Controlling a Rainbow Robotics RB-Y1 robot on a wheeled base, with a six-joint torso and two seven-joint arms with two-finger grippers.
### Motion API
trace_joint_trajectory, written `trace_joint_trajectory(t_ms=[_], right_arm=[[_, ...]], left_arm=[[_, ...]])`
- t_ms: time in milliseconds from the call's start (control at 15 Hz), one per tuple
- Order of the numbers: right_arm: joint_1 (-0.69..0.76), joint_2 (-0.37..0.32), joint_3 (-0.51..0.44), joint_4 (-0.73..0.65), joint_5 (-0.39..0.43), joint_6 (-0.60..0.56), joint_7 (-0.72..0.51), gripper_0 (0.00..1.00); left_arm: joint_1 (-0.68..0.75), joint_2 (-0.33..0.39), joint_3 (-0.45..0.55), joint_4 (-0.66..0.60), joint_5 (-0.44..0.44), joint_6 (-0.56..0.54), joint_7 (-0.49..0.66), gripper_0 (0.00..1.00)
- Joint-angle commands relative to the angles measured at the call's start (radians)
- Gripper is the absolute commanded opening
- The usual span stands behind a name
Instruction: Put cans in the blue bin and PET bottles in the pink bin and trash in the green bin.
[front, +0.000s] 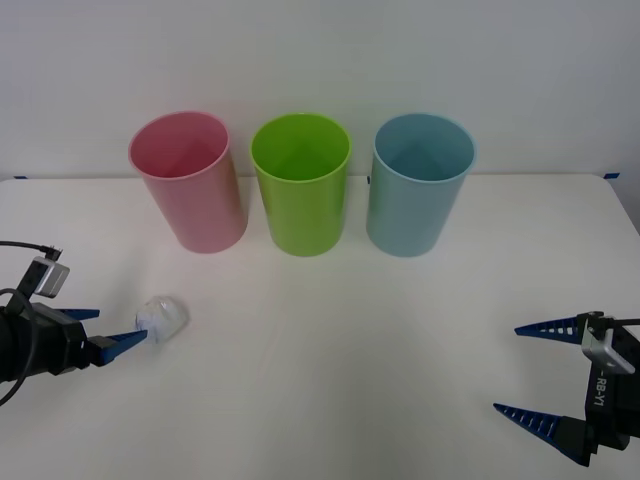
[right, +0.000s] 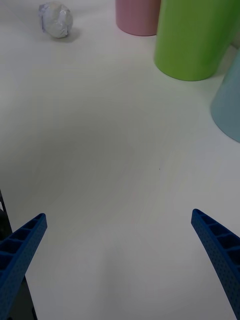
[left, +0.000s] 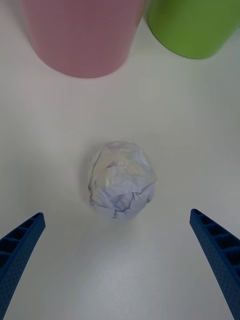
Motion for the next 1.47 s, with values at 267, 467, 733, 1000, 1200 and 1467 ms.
trace_joint_trajectory(t_ms=[267,467,733,1000,1200,1467], right_arm=[[0.0,0.0,0.0,0.0,0.0,0.0,0.0,1.0],[0.0,0.0,0.0,0.0,0.0,0.0,0.0,1.0],[0.0,0.0,0.0,0.0,0.0,0.0,0.0,1.0],[0.0,0.0,0.0,0.0,0.0,0.0,0.0,1.0],[0.0,0.0,0.0,0.0,0.0,0.0,0.0,1.0],[0.0,0.0,0.0,0.0,0.0,0.0,0.0,1.0]], left_arm=[[-0.06,-0.084,0.0,0.061,-0.138,-0.116,0.042,1.0],[-0.109,-0.126,-0.001,0.053,-0.324,-0.197,0.226,1.0],[-0.138,-0.162,0.0,0.056,-0.405,-0.248,0.267,1.0],[-0.161,-0.207,0.0,0.064,-0.479,-0.288,0.29,1.0],[-0.172,-0.221,0.002,0.058,-0.533,-0.289,0.336,1.0],[-0.17,-0.222,0.002,0.053,-0.563,-0.289,0.33,1.0]])
